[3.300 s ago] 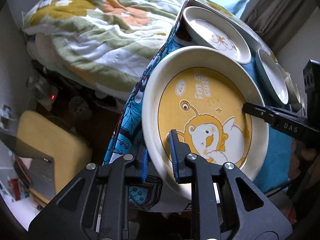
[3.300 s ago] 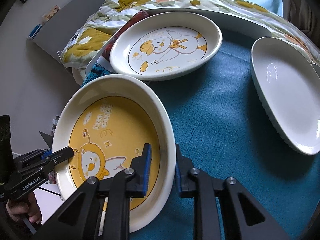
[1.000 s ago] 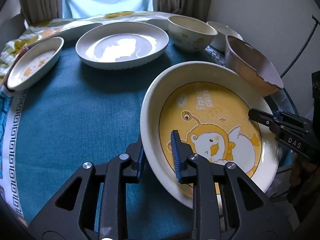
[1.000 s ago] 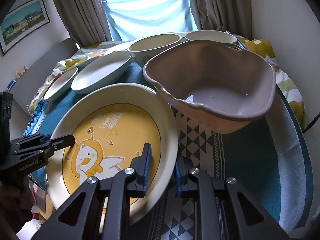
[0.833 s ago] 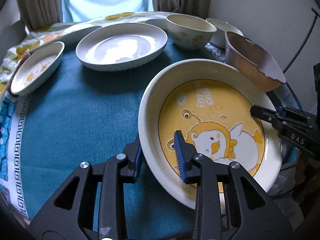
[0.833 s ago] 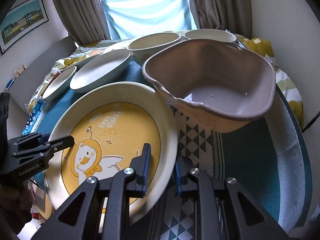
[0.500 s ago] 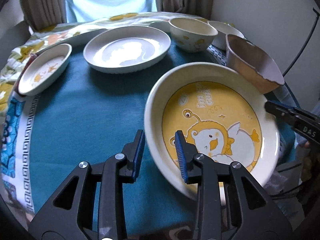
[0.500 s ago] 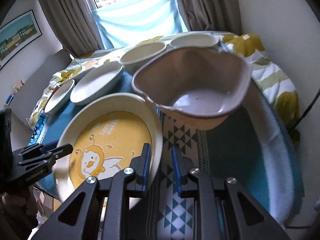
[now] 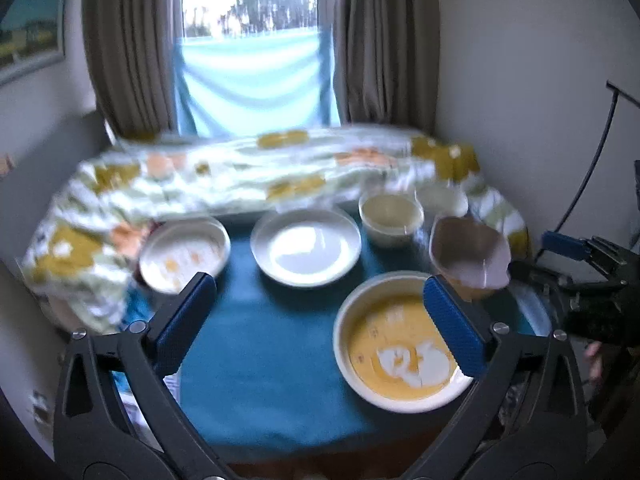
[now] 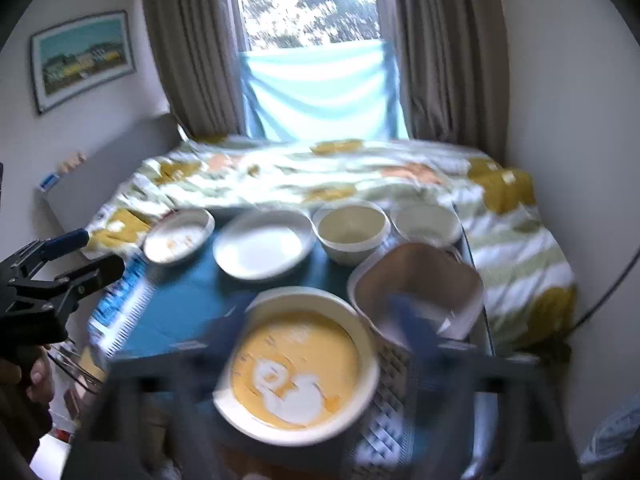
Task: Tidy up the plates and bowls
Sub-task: 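Move both tools to the plain white plate and grip its rim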
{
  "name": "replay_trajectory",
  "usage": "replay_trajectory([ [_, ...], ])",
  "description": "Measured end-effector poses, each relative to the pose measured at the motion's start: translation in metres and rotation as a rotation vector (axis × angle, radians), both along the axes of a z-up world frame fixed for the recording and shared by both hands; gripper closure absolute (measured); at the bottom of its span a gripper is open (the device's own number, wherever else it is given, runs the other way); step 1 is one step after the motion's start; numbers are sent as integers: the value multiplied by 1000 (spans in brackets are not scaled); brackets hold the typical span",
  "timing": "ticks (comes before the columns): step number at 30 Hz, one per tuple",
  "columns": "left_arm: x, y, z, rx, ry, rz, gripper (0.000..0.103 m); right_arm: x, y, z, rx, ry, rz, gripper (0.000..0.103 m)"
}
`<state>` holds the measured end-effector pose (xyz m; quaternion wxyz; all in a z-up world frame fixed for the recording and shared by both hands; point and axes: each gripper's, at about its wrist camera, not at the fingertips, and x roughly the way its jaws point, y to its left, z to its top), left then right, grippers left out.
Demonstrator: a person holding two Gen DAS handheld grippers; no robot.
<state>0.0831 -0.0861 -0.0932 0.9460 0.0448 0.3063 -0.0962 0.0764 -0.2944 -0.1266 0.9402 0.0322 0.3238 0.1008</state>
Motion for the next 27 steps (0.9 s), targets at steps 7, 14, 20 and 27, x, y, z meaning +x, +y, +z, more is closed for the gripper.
replay_trajectory([
  [7, 16, 28, 32, 42, -31, 50, 0, 20, 29, 23, 31, -73, 30, 1],
  [14, 84, 73, 29, 11, -6, 14, 0, 68, 59, 28, 16, -7, -13, 1],
  [20, 176, 100, 2, -17, 126, -107, 0, 124, 85, 14, 28, 69, -149, 1],
  [27, 283, 99, -61, -14, 320, -285, 1, 195, 87, -48, 98, 313, -309, 1],
])
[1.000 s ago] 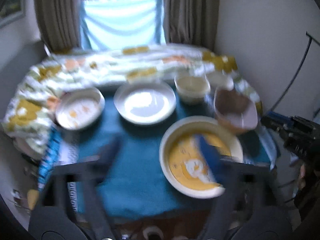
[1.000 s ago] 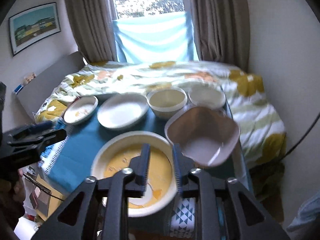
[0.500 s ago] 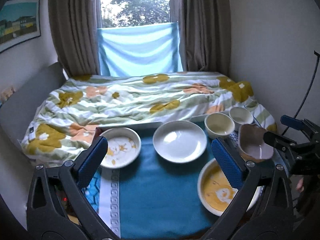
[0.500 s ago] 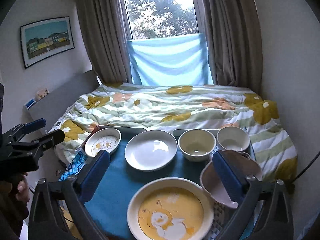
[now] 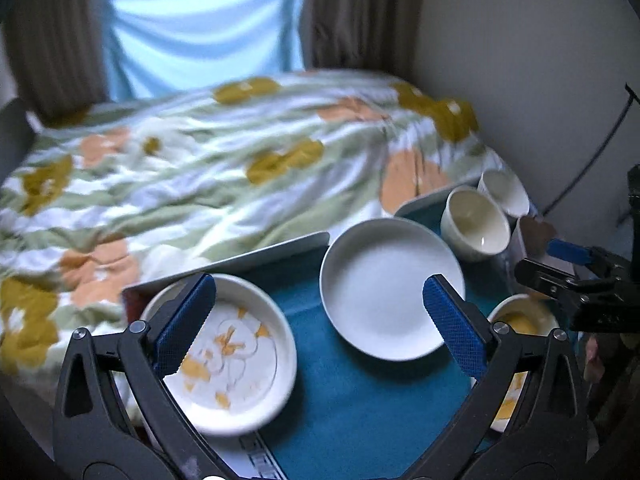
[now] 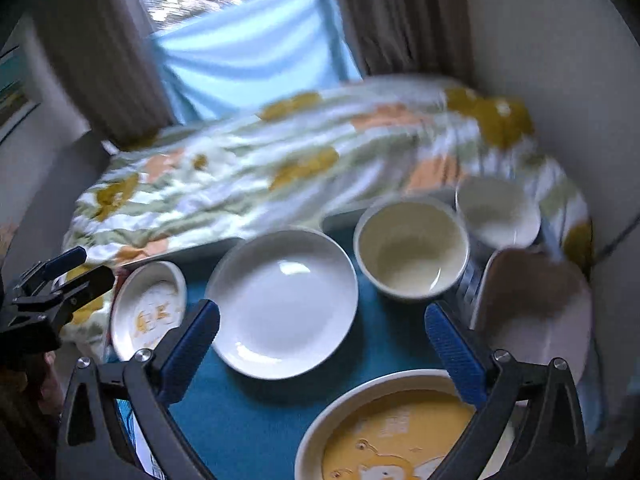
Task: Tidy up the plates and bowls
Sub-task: 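Move both tools to the plain white plate and grip its rim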
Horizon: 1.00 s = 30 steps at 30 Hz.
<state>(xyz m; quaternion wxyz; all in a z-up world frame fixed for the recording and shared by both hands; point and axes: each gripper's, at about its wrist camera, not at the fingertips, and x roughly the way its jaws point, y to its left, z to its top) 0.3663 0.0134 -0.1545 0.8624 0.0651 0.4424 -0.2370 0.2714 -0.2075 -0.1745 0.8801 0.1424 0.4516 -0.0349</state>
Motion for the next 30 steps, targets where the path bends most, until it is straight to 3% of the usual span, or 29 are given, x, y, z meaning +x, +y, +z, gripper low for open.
replay_trajectory([
  [1, 13, -4, -14, 9, 34, -26, 2, 9, -2, -13, 9, 35, -20, 1],
  [3, 31, -12, -38, 15, 91, -69, 20, 23, -3, -39, 14, 95, -41, 6],
  [4, 42, -17, -53, 13, 134, -102, 30, 28, -3, -50, 22, 116, -43, 17],
  [6, 52, -25, -73, 11, 186, -140, 39, 33, -1, -67, 41, 155, -42, 35],
  [10, 57, -37, -100, 24, 251, -194, 51, 37, -3, -97, 87, 226, -60, 50],
  [15, 62, -43, -118, 47, 286, -215, 63, 37, -5, -109, 117, 244, -62, 68],
  [22, 66, -45, -134, 87, 318, -219, 89, 41, -2, -114, 122, 240, -54, 79],
  [25, 69, -44, -136, 68, 323, -214, 89, 39, -2, -113, 123, 229, -53, 80],
  [30, 64, -47, -133, 102, 288, -211, 88, 41, 5, -112, 70, 223, -26, 80],
])
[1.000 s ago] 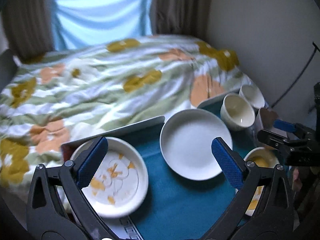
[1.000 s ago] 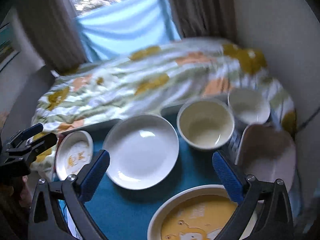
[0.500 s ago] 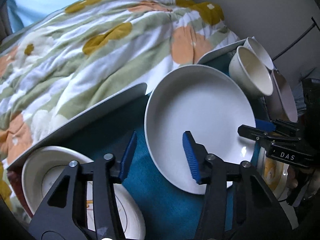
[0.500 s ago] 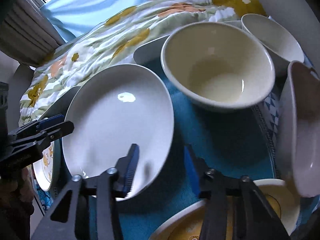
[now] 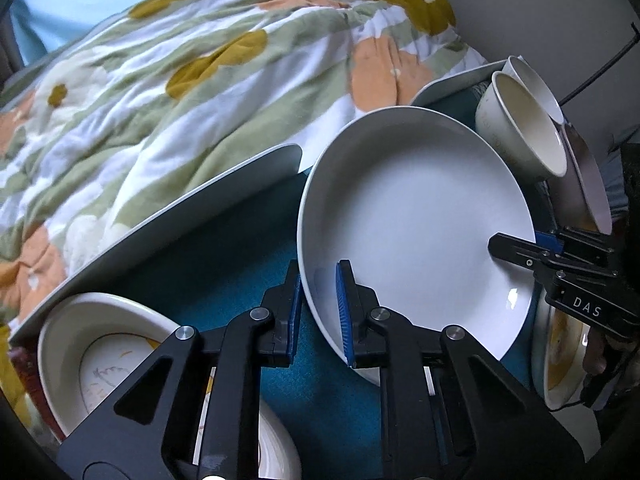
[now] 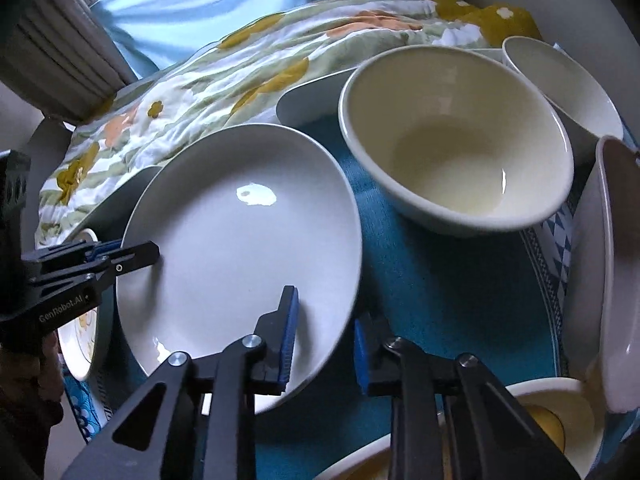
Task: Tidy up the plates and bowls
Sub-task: 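Move both tools to the plain white plate and grip its rim, then lift the white plate with both tools and lower it onto the yellow bowl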
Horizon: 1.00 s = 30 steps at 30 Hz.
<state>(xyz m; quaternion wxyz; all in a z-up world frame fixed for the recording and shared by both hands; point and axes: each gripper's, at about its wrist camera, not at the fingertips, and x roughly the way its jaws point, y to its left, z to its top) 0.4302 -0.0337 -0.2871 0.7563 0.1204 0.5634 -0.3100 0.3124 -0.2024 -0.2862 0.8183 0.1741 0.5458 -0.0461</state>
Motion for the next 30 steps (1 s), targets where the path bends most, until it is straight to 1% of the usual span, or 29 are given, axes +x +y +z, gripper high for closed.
replay_trajectory([
  [7, -9, 1, 14, 4, -85, -9, 88, 1, 7, 9, -65, -30, 38, 80],
  [13, -14, 1, 27, -3, -114, -1, 88, -3, 7, 20, -92, -48, 50, 80],
  [18, -28, 1, 49, -14, -146, 7, 88, -15, 6, 37, -94, -71, 56, 80],
  [24, -62, 0, 82, -22, -175, 41, 88, -38, 0, 64, -70, -100, 87, 80],
  [30, -118, -9, 106, -32, -204, 106, 88, -75, -13, 86, -62, -133, 156, 80],
])
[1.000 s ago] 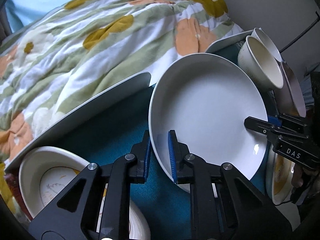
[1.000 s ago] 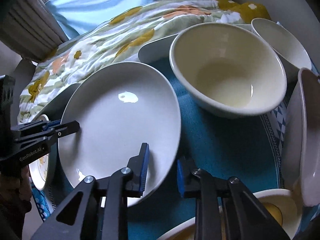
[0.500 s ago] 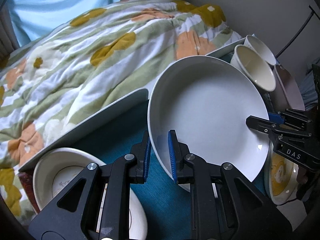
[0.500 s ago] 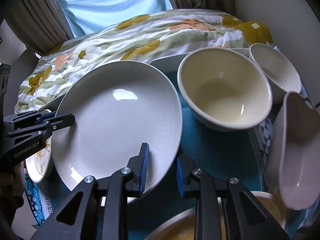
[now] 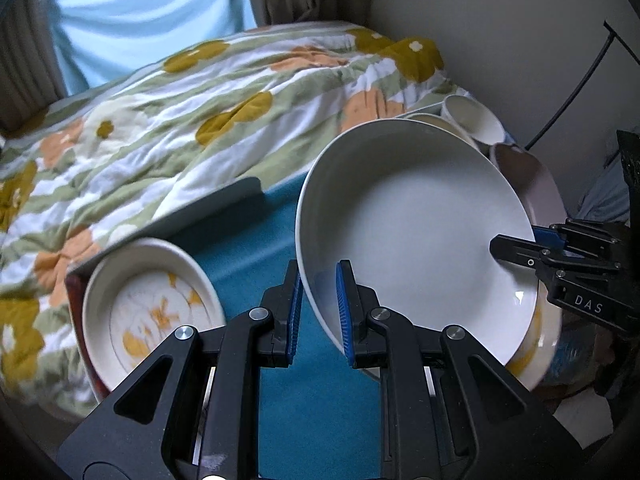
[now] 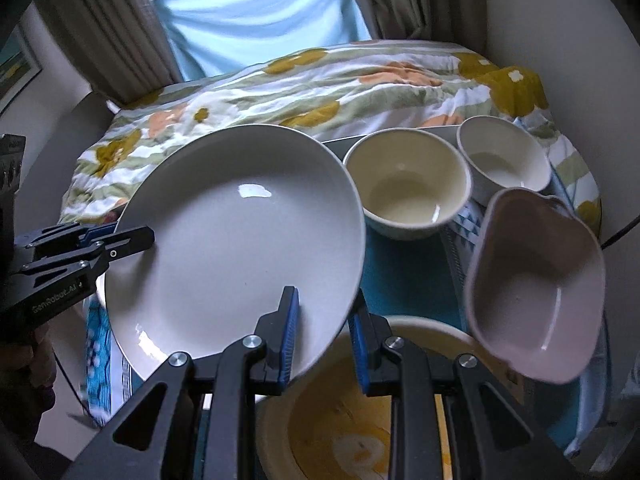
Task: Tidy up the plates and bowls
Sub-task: 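Lift the white plate with both tools and lower it onto the yellow bowl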
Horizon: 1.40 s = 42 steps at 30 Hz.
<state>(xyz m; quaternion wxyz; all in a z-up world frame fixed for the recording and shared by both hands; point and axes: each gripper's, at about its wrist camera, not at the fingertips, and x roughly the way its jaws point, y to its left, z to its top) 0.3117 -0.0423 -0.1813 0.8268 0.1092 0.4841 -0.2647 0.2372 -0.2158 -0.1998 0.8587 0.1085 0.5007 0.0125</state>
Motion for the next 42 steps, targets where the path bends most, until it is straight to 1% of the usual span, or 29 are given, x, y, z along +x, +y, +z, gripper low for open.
replay_trajectory([
  [4, -49, -11, 6, -3, -21, 85, 88, -33, -16, 7, 5, -19, 78, 80],
  [7, -85, -21, 4, -3, -15, 154, 88, -55, -30, 6, 17, -16, 153, 80],
  [12, -138, -41, -12, -27, 23, 255, 88, -88, -55, -5, 21, 0, 242, 80],
  [16, -167, -58, -30, -49, 60, 302, 88, -107, -75, -15, 10, 19, 281, 80],
  [21, -180, -75, -51, -45, 111, 322, 88, -118, -96, -30, 20, 47, 295, 80],
  [28, -173, -94, -76, -37, 155, 319, 87, -123, -114, -47, 18, 55, 288, 80],
  [33, -164, -99, -89, -18, 159, 323, 86, -118, -113, -51, 7, 46, 289, 80],
  [42, -151, -105, -95, 64, 125, 302, 86, -112, -113, -58, 7, 48, 287, 80],
])
